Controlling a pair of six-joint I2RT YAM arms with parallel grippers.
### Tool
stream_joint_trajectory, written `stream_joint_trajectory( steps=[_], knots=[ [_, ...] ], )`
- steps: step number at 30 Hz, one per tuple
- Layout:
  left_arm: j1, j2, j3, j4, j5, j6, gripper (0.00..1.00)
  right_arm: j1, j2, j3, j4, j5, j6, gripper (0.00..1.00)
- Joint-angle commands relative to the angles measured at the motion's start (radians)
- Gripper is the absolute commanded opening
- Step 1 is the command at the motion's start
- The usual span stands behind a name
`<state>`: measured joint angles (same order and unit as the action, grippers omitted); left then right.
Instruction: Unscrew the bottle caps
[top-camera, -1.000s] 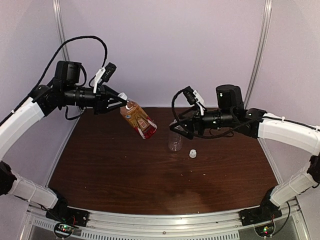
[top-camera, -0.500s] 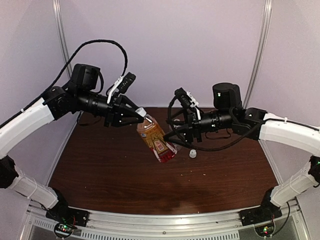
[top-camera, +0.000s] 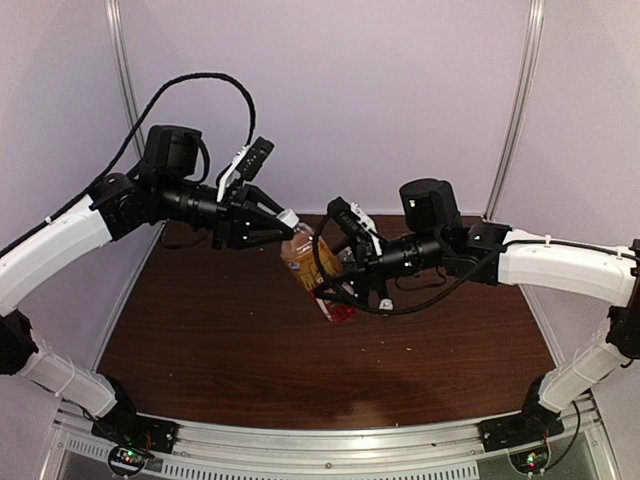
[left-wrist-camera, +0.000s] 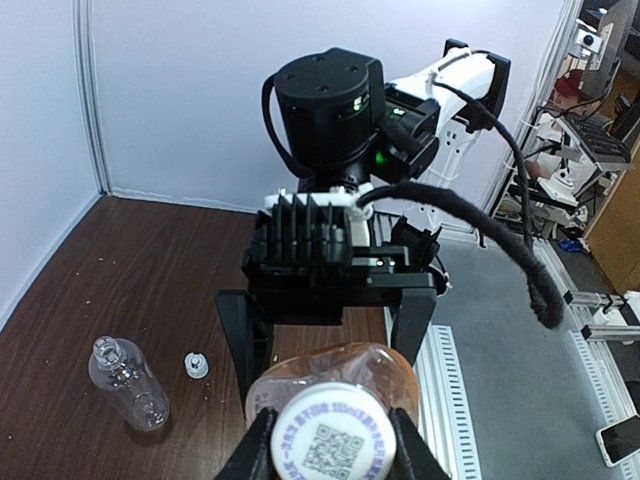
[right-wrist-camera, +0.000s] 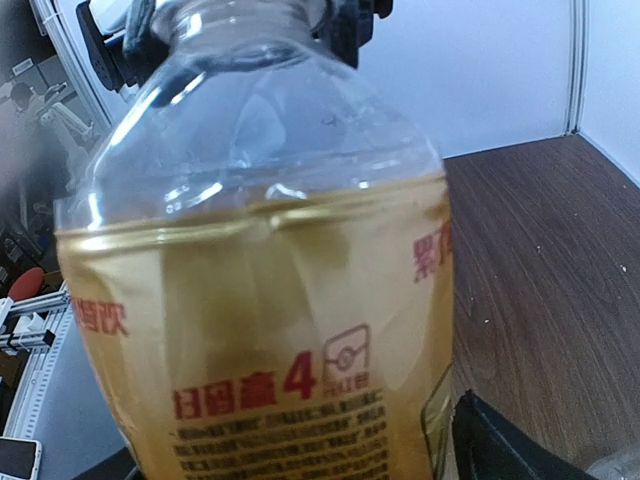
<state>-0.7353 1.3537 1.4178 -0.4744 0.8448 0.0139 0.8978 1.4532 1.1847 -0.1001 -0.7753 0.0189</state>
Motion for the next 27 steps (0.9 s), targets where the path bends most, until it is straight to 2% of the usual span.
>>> stream_joint_trajectory(
  steps=[1, 4, 16, 22, 27],
  knots=[
    [-0.007, 0.004, -0.005, 0.055, 0.028, -0.010, 0.00, 0.006, 0.018, 0.039, 0.023, -0.007, -0.005, 0.80],
    [-0.009, 0.008, -0.006, 0.053, 0.025, -0.011, 0.00, 0.006, 0.028, 0.045, 0.029, -0.013, -0.005, 0.75],
    [-0.009, 0.022, -0.005, 0.020, 0.023, 0.010, 0.00, 0.005, 0.026, 0.033, 0.064, -0.040, -0.004, 0.77],
    [-0.009, 0.025, -0.010, 0.017, 0.023, 0.019, 0.00, 0.004, 0.017, 0.003, 0.097, -0.056, 0.004, 0.61],
    [-0.009, 0.024, -0.002, 0.017, 0.030, 0.023, 0.02, 0.002, 0.009, -0.033, 0.146, -0.068, 0.021, 0.54]
  ],
)
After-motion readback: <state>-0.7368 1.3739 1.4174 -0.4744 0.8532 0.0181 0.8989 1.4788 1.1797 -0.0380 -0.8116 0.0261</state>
